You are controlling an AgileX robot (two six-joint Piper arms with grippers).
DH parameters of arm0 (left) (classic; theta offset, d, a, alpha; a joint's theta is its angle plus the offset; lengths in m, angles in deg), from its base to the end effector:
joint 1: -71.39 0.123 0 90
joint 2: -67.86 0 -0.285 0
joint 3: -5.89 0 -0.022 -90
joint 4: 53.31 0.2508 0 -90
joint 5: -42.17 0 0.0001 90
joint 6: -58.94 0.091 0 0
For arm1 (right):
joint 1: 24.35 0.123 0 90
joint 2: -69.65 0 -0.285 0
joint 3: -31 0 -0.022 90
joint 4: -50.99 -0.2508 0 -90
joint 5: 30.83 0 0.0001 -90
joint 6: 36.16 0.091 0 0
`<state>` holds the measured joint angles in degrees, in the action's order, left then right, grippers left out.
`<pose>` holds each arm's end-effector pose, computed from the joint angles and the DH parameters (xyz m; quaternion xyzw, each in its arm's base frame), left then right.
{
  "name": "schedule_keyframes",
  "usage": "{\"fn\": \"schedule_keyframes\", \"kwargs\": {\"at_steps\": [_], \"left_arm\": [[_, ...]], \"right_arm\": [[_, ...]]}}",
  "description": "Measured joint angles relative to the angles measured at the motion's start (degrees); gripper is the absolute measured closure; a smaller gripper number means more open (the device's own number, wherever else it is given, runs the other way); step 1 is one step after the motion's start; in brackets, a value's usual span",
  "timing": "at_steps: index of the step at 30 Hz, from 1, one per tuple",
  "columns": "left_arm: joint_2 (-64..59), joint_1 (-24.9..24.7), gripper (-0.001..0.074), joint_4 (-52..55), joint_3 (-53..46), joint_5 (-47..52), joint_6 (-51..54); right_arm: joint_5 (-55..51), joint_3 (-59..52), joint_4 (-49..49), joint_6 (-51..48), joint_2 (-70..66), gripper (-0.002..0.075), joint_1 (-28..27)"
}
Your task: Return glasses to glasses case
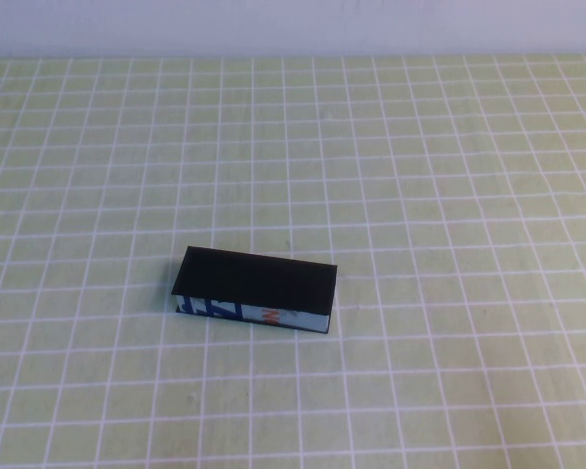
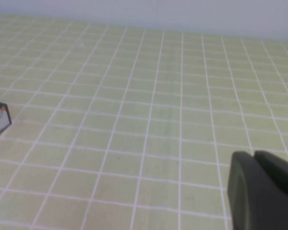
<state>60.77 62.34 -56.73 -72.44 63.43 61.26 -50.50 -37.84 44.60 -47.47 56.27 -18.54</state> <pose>0.0516 -0.0102 0.1740 0.0637 0.7995 -0.0603 0.5943 0.0566 0.0092 0.2260 -0.0868 0.7710 0.0174 0.6306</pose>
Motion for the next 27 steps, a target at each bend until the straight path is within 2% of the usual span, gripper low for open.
{"fn": "schedule_keyframes", "kwargs": {"at_steps": [8,14,27], "left_arm": [[0.0,0.0,0.0739,0.0,0.0,0.0,0.0],[0.1,0.0,0.0739,0.0,0.0,0.0,0.0],[0.1,0.0,0.0739,0.0,0.0,-0.1,0.0]], "right_arm": [[6.3,-9.5,-1.3,0.2,0.5,0.0743,0.0],[3.1,-9.9,-2.1,0.2,6.0,0.0743,-1.7],[1.8,-9.9,-4.9,0.3,6.0,0.0743,-2.9]]}}
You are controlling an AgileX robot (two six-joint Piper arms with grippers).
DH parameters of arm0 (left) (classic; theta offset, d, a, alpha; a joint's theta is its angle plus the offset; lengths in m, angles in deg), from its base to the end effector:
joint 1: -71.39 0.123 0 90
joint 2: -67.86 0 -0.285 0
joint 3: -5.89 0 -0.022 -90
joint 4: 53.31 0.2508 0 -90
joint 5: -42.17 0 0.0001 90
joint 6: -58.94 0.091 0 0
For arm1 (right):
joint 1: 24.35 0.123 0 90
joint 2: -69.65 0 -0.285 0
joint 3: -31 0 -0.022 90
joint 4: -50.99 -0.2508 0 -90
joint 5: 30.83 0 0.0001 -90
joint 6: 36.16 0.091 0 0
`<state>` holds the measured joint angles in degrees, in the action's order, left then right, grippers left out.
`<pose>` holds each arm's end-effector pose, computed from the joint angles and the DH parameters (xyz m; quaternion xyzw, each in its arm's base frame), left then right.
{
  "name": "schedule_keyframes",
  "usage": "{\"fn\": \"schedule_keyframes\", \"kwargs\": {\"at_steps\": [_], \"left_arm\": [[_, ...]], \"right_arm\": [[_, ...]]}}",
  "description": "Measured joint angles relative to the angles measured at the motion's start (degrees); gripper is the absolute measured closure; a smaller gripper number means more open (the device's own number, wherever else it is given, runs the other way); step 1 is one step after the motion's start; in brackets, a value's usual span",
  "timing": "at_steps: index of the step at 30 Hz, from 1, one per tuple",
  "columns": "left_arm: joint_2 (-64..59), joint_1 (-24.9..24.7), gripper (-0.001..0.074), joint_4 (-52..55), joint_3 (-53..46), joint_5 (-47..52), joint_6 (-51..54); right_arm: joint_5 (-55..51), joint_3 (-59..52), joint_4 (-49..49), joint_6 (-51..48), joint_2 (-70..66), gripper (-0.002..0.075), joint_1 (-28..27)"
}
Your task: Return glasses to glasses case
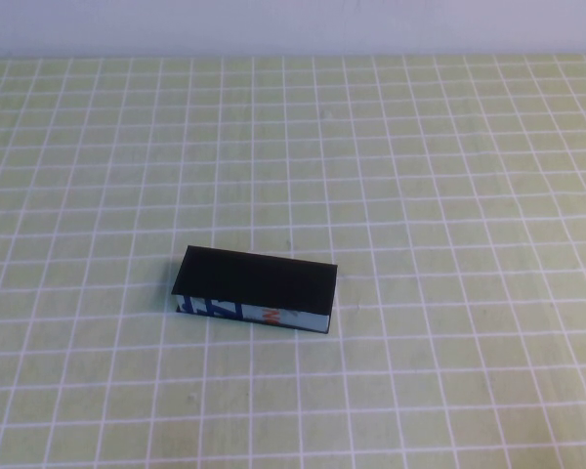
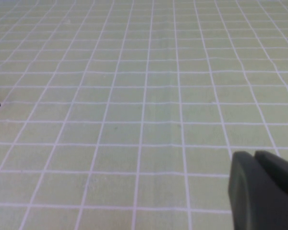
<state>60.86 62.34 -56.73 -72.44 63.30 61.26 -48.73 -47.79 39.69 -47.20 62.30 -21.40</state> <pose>0.0516 -0.0102 0.1743 0.0635 0.7983 -0.0604 0.5958 0.0540 0.0083 0.1767 -0.0407 0.7853 0.0381 0.6166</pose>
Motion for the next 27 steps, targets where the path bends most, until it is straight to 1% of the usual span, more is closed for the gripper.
{"fn": "schedule_keyframes", "kwargs": {"at_steps": [27], "left_arm": [[0.0,0.0,0.0739,0.0,0.0,-0.1,-0.1]], "right_arm": [[0.0,0.0,-0.5,0.0,0.0,0.0743,0.0]]}}
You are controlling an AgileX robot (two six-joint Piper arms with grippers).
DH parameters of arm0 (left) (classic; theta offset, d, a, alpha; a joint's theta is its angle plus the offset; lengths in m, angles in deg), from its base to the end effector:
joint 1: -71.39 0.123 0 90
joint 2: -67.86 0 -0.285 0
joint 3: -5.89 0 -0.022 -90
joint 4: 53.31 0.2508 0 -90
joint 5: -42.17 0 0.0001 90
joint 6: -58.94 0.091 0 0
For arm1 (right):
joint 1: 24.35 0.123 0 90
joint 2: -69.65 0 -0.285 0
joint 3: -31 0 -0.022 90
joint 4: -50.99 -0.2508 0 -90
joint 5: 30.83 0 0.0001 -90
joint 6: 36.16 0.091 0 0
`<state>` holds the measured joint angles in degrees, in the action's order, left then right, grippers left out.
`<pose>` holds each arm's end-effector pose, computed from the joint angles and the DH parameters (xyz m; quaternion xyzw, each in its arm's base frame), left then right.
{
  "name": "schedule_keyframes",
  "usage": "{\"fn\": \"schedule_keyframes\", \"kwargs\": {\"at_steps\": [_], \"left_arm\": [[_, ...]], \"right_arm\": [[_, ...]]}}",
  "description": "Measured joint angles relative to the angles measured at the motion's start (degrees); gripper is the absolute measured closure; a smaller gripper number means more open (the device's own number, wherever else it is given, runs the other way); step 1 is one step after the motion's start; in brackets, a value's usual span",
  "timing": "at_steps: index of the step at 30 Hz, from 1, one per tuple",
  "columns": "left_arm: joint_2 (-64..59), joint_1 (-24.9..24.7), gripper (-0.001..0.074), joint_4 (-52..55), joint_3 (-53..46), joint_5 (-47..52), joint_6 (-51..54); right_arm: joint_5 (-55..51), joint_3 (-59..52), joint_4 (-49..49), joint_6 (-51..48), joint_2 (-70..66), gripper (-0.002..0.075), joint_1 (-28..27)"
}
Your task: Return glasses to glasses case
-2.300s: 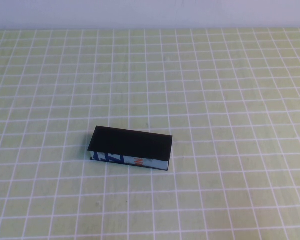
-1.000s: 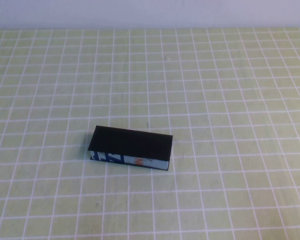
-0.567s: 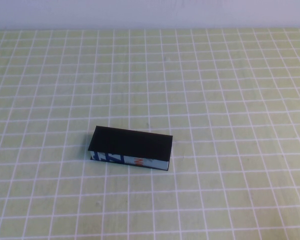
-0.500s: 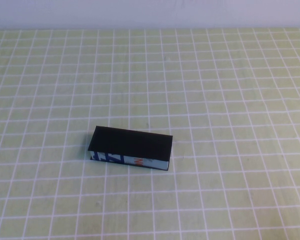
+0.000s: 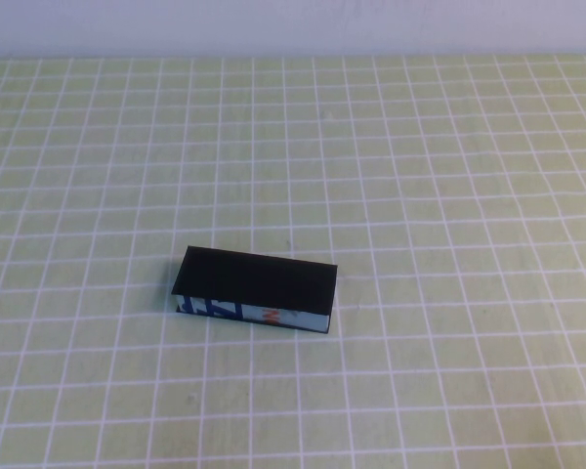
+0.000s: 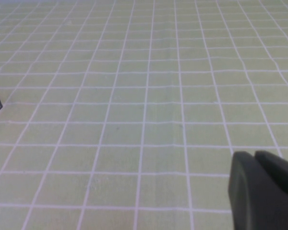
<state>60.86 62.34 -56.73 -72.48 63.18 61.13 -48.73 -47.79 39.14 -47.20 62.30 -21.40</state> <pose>0.0516 -0.0102 0.1742 0.0626 0.7980 -0.0610 0.5963 0.0539 0.0086 0.1767 -0.0380 0.7852 0.0421 0.6166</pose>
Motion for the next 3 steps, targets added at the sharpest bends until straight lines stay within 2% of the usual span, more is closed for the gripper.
{"fn": "schedule_keyframes", "kwargs": {"at_steps": [3], "left_arm": [[0.0,0.0,0.0739,0.0,0.0,0.0,0.0]], "right_arm": [[0.0,0.0,0.0,0.0,0.0,0.0743,0.0]]}}
